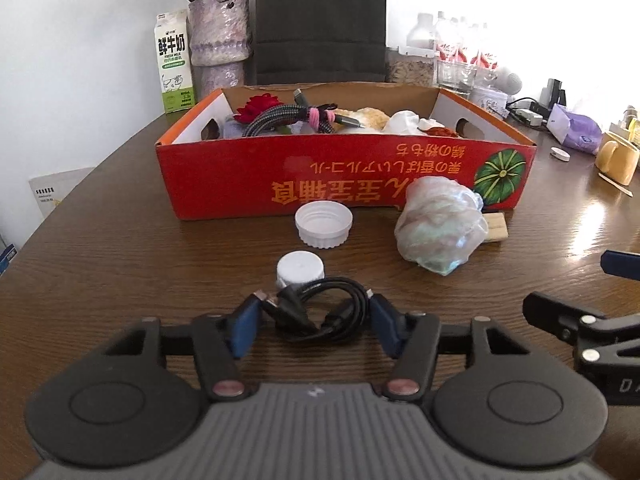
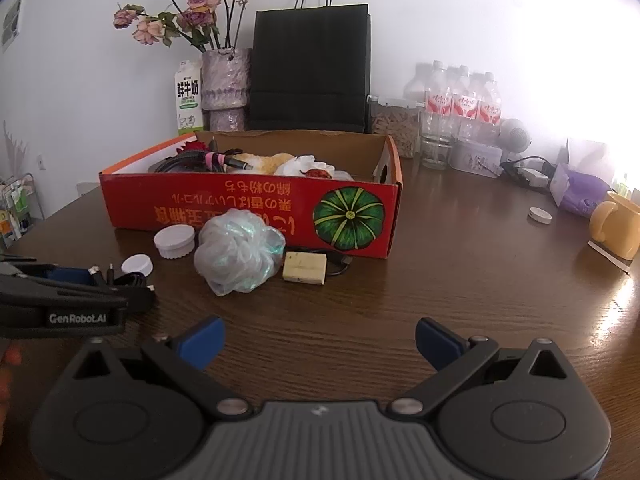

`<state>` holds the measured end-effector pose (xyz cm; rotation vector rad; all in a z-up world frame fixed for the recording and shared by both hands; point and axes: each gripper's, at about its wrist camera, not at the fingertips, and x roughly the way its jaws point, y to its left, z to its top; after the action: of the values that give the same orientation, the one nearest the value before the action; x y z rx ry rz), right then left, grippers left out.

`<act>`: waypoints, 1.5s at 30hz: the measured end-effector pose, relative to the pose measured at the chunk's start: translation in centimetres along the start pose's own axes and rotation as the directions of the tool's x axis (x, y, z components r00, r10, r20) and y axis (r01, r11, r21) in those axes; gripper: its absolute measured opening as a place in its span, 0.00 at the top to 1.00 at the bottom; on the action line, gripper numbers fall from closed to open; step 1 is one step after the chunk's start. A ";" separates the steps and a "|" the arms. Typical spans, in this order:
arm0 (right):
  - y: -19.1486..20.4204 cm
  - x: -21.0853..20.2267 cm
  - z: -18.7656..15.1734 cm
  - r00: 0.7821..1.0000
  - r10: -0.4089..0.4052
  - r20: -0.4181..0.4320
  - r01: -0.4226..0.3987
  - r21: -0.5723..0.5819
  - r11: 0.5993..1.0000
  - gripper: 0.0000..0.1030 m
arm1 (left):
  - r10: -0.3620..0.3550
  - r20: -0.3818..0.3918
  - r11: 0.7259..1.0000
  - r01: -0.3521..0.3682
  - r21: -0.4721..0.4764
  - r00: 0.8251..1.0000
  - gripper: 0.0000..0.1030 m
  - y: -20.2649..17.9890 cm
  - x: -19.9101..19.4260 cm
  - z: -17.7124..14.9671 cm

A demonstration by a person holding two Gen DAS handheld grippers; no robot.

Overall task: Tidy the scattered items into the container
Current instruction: 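Grasp the small black cable with the left tool while the right tool grasps the mesh bath puff, then carry the small cable and mesh puff into the box and open both tools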

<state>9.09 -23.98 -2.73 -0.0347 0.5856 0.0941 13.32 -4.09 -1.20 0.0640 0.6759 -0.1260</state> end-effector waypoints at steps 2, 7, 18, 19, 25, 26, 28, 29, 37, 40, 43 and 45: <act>0.0 0.0 0.0 1.000 0.000 -0.001 0.000 0.000 1.000 0.01 | -0.001 0.010 1.000 0.001 -0.002 1.000 0.48 0.0 -0.3 -0.1; 0.1 0.3 0.2 1.000 0.010 -0.006 -0.010 0.002 1.000 0.01 | 0.008 0.051 1.000 -0.008 0.002 0.999 0.49 0.1 -1.3 0.2; 2.8 2.4 3.6 0.998 0.054 0.026 -0.053 -0.052 0.997 0.03 | 0.054 0.116 0.998 -0.048 -0.050 0.992 0.50 2.5 -2.8 1.5; 3.1 2.8 3.9 0.998 0.055 0.026 -0.054 -0.061 0.997 0.05 | 0.059 0.119 0.997 -0.053 -0.056 0.991 0.50 2.8 -2.8 1.6; 5.1 5.6 5.7 0.998 0.054 0.012 -0.053 -0.099 0.994 0.07 | 0.073 0.129 0.994 -0.062 -0.088 0.989 0.50 4.1 -2.7 2.2; 5.4 5.9 5.8 0.998 0.057 0.006 -0.056 -0.104 0.993 0.10 | 0.071 0.131 0.994 -0.060 -0.089 0.989 0.50 4.2 -2.7 2.3; 5.9 6.6 5.9 0.998 0.064 -0.008 -0.065 -0.113 0.991 0.19 | 0.069 0.132 0.994 -0.057 -0.093 0.989 0.50 4.4 -2.5 2.3; 6.0 6.8 5.9 0.997 0.071 -0.015 -0.072 -0.116 0.991 0.30 | 0.066 0.133 0.994 -0.054 -0.093 0.989 0.50 4.4 -2.4 2.3; 6.1 5.5 5.8 0.995 0.095 0.033 -0.090 -0.126 0.988 0.59 | 0.045 0.149 0.994 -0.030 -0.101 0.988 0.49 4.3 -1.6 2.9; 5.8 4.4 6.2 0.991 0.112 0.066 -0.104 -0.119 0.988 0.59 | 0.037 0.170 0.994 -0.019 -0.104 0.985 0.49 4.1 -1.7 3.6; 5.4 3.3 7.2 0.986 0.125 0.109 -0.114 -0.102 0.988 0.59 | 0.032 0.198 0.994 -0.011 -0.105 0.980 0.49 3.7 -1.9 4.7; 5.0 2.5 8.1 0.981 0.126 0.146 -0.113 -0.093 0.989 0.59 | 0.024 0.219 0.994 -0.001 -0.105 0.975 0.49 3.5 -2.1 5.7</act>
<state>15.17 -18.31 2.59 -0.0736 0.4308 0.2362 15.69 -1.00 4.62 -0.0462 0.4593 -0.0841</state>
